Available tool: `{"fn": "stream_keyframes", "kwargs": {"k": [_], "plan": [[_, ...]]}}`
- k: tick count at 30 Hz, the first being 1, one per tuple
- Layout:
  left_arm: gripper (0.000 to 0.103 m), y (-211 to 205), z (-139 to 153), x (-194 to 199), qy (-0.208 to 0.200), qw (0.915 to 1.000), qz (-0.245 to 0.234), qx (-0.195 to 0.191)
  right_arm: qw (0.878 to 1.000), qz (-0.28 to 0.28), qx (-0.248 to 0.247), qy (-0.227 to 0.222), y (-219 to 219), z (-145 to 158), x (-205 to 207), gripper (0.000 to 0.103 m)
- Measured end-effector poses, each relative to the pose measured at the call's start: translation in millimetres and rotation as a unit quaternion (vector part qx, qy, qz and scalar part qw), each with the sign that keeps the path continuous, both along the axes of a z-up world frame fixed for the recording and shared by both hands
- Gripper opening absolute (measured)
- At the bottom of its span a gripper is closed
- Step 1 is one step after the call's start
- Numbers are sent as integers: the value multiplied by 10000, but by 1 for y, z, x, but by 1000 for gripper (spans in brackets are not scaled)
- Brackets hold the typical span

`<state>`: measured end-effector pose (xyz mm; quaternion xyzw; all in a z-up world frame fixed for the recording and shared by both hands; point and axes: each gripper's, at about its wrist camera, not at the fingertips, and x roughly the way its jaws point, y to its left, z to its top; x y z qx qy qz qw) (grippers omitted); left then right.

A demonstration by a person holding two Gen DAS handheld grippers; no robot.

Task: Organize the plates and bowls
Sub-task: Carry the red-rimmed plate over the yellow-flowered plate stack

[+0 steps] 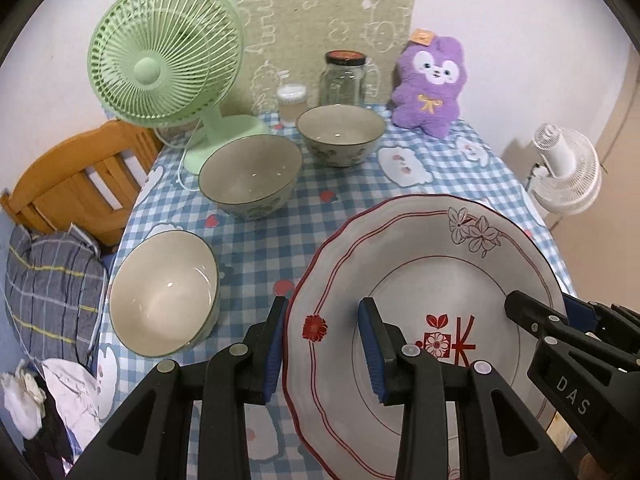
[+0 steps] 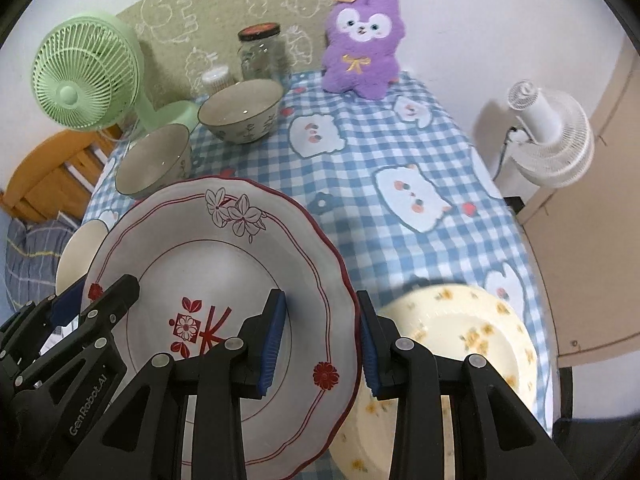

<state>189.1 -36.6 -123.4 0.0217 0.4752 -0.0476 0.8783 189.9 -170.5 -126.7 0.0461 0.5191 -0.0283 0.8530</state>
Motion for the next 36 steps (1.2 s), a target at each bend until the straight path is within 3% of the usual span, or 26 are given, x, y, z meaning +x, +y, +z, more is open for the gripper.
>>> {"fn": "stream_keyframes", "kwargs": {"k": [5,15,36], "plan": [[35,-14,9,-14,-78,9997,-213,-13,9997,-235,5,-95,-14,9,-23,37],[35,-46,16,-34,-131,9999,-59,-54,9997,-219,69,-108,-47,15,-41,37],[35,-123,-12,-52,184,9996,97,-193,9997,-12,-83,213,-124,-8,-55,37]]}}
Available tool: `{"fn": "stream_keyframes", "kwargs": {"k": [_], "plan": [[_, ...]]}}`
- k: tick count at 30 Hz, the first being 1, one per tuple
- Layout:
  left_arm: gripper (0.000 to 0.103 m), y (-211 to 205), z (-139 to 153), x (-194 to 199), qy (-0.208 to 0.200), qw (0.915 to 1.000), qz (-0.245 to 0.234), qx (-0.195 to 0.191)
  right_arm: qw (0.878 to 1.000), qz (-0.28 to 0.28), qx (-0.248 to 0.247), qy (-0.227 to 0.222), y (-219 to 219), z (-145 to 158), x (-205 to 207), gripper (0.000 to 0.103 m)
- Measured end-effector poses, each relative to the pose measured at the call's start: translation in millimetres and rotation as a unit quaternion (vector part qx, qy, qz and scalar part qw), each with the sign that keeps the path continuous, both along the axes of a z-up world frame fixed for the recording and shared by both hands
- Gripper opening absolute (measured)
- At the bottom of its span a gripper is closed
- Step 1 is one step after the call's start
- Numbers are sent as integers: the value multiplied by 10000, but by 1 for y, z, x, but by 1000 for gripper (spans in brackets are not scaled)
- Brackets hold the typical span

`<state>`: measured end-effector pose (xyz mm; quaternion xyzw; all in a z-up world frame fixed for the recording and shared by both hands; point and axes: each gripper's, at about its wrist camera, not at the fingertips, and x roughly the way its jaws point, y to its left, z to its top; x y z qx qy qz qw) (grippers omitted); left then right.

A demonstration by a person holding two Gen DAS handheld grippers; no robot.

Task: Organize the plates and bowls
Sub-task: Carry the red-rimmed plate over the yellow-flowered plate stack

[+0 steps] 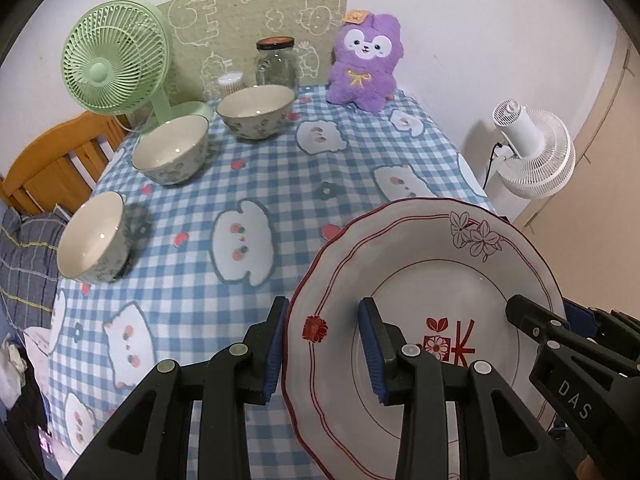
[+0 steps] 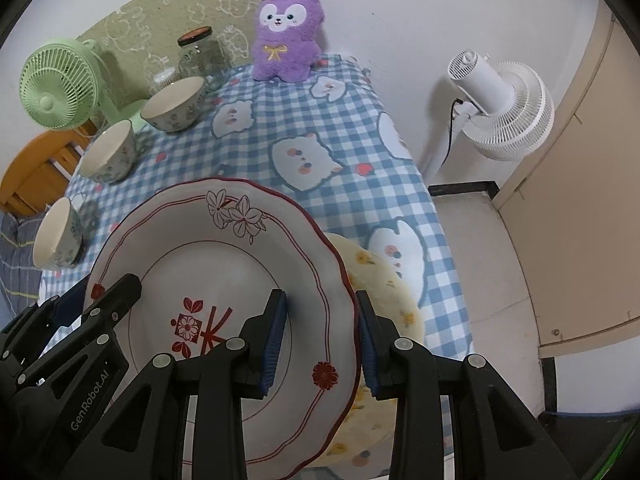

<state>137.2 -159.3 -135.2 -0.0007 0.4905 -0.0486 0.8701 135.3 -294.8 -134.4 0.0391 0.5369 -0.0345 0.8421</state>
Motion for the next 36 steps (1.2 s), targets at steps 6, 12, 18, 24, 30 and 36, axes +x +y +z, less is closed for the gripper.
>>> {"fn": "stream_keyframes", "kwargs": {"k": [6,12,18,24,30,36], "plan": [[35,-16,-11,-3,81,10000,-3,-36,10000,20,-35,86,-17,-11,-4,37],[35,-25,-24,-3,140,9999,43,-36,9998,77,-43,166,-26,-25,-3,36],[35,-29,-39,-6,285,9995,110,-19,9994,165,-62,310,-29,-39,-2,36],[35,-33,-49,-8,382,9991,135,-101,9988,209,-160,417,-31,-47,-2,36],[36,-37,-53,-10,315,9995,93,-26,9985,188,-173,476,-32,-53,-3,36],[37,-44,-55,-9,163,9997,-26,206,9986,69,-59,520,-36,-58,-2,36]]}}
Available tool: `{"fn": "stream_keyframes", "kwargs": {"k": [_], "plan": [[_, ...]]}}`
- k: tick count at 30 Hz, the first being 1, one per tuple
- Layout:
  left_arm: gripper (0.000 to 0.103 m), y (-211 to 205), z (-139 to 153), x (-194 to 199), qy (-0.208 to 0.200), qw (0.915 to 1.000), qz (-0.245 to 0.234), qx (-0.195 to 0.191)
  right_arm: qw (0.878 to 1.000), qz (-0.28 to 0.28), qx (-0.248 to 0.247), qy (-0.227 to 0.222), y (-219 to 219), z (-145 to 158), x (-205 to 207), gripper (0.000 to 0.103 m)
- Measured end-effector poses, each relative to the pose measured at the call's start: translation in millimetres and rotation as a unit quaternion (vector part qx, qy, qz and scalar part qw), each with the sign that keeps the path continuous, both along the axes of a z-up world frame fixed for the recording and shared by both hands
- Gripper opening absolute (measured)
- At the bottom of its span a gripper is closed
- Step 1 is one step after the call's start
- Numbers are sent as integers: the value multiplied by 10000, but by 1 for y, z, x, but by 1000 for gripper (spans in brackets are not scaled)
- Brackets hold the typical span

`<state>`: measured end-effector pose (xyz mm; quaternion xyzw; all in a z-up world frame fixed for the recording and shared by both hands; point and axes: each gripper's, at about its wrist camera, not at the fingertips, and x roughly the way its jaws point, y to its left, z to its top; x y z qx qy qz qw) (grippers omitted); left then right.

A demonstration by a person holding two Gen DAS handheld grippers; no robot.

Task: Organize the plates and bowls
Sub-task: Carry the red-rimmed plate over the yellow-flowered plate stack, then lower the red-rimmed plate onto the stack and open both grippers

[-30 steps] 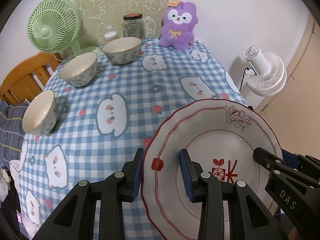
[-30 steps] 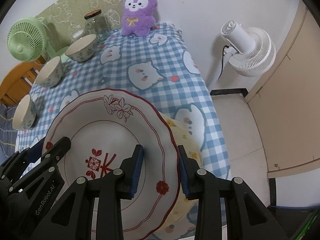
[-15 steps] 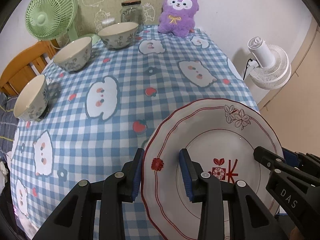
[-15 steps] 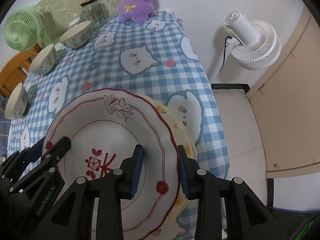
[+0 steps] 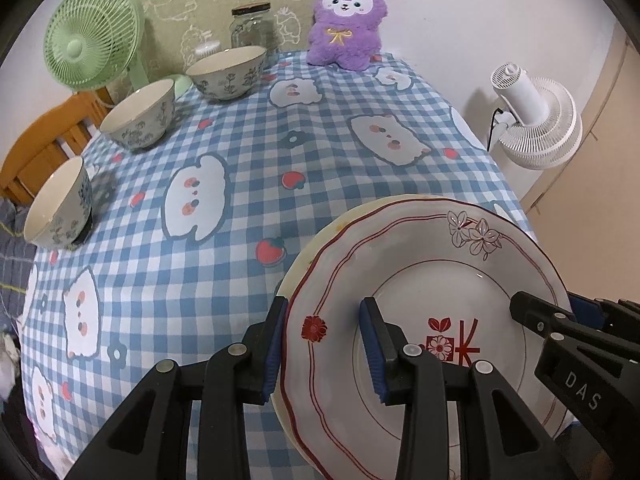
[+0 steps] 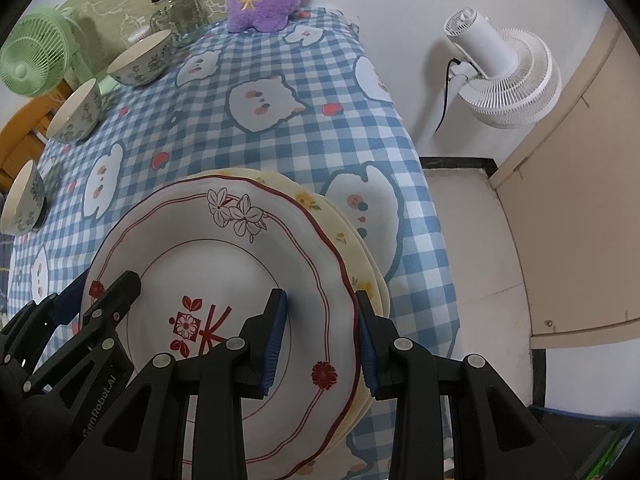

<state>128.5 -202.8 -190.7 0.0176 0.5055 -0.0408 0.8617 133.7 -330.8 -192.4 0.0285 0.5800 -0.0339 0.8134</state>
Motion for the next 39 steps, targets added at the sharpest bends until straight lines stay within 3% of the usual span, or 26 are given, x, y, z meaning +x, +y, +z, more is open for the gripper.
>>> {"fn": "stream_keyframes", "kwargs": {"k": [25,30,34,39], "plan": [[43,-24,-6,1,-203,9976,-79,654,9990,-118,-440,-4,5,-5,4,40],[46,-21,-6,3,-147,9986,-48,501,9996,-90,-258,-5,3,-5,7,48],[56,-11,-5,7,-14,9994,138,321,9997,-120,-200,-51,2,-3,9,62],[58,-3,3,5,-46,9993,268,253,9997,2,-46,-219,5,8,7,66]]}}
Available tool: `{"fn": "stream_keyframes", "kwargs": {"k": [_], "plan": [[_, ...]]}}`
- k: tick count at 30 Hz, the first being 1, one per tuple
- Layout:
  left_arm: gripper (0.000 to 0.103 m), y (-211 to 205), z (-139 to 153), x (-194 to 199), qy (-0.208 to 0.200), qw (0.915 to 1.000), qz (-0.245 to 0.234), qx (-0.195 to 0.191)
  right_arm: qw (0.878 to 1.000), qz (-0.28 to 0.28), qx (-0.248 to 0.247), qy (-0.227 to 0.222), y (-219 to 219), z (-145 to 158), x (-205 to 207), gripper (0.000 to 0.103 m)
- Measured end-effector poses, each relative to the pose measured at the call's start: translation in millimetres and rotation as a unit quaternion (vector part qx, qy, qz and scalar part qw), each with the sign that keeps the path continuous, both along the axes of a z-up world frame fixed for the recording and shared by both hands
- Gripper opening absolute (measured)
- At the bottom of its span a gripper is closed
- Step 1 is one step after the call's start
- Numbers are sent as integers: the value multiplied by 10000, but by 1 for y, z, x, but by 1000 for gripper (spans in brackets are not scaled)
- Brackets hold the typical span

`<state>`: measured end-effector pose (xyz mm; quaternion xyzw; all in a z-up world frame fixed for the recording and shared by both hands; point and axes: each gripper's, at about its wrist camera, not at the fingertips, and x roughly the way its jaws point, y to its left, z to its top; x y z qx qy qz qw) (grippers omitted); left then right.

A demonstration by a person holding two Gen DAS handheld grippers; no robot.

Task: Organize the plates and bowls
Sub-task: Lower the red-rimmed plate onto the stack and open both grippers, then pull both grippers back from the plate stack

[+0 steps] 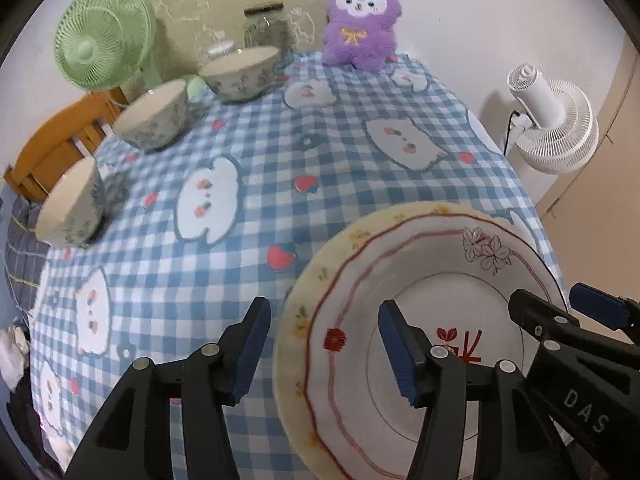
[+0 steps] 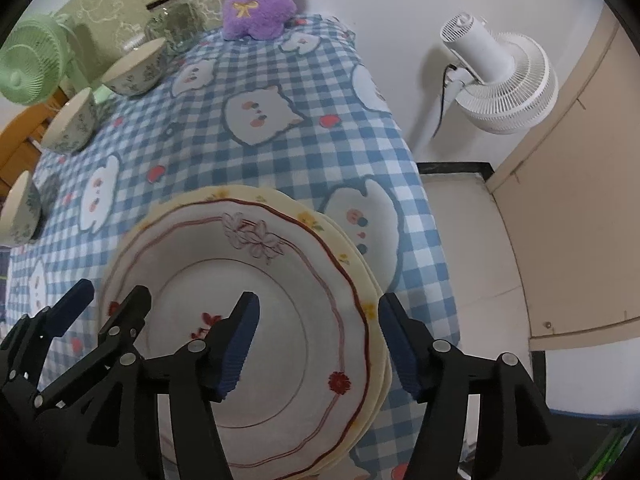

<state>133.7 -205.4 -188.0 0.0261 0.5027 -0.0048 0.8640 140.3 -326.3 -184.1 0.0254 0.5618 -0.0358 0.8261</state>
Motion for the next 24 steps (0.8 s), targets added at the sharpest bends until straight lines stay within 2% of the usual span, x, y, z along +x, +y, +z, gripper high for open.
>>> {"fn": "stream_keyframes", "kwargs": {"k": [10,14,18,24], "plan": [[68,15,42,-5,-191,9995,80,-241,9985,173,192,-491,4,45,-5,66],[75,20,59,-10,-312,9992,103,-240,9968,296,221,-706,9,68,-8,66],[77,21,72,-14,-386,9990,22,-221,9951,382,273,-871,12,86,-12,66],[80,26,91,-22,-497,9984,45,-266,9919,647,255,-1060,23,107,-20,73]]}}
